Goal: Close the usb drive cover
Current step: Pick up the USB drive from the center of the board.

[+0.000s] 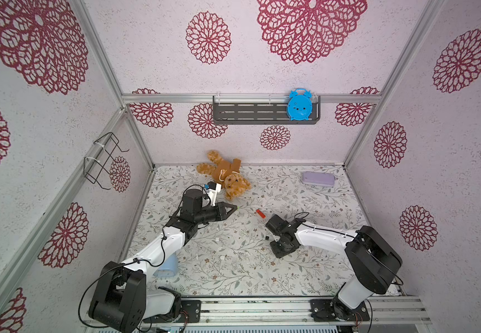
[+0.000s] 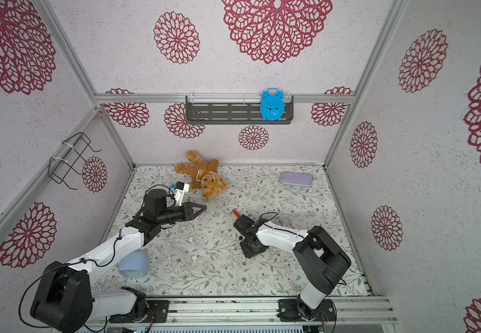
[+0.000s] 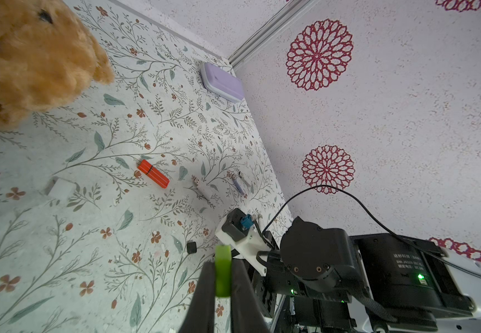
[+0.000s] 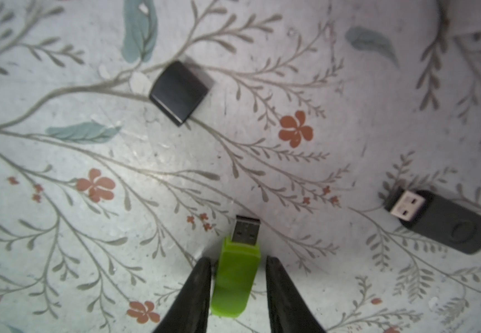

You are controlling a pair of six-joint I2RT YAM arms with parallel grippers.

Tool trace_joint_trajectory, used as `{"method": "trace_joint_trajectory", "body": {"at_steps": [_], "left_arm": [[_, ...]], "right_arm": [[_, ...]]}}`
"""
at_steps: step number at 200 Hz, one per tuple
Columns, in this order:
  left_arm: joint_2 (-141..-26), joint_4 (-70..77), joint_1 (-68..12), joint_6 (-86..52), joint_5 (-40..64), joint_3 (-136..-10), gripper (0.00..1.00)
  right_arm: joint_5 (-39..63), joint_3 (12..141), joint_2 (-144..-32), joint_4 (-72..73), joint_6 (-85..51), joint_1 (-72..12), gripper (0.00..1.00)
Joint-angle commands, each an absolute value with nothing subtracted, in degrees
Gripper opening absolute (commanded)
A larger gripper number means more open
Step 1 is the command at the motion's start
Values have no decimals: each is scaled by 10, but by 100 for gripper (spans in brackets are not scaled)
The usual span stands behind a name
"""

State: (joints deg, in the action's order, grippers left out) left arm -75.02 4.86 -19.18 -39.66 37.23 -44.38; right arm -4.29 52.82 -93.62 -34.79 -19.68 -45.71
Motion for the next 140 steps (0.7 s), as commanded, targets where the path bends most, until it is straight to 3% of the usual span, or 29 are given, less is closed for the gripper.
{"method": "trace_joint_trajectory", "body": {"at_steps": [1,95,140], "left_arm": [[-756,54,-187,-393,380,-444,9],[-760,53,-187,-395,383,-448,9],[-760,49,-187,-394,382,-451,9]], "right_arm": [[-34,513,-940,-366,-210,-461,36],[-18,503,-932,-357,-220,-459,36],[-30,500,-941,-363,-222,-459,29]]}}
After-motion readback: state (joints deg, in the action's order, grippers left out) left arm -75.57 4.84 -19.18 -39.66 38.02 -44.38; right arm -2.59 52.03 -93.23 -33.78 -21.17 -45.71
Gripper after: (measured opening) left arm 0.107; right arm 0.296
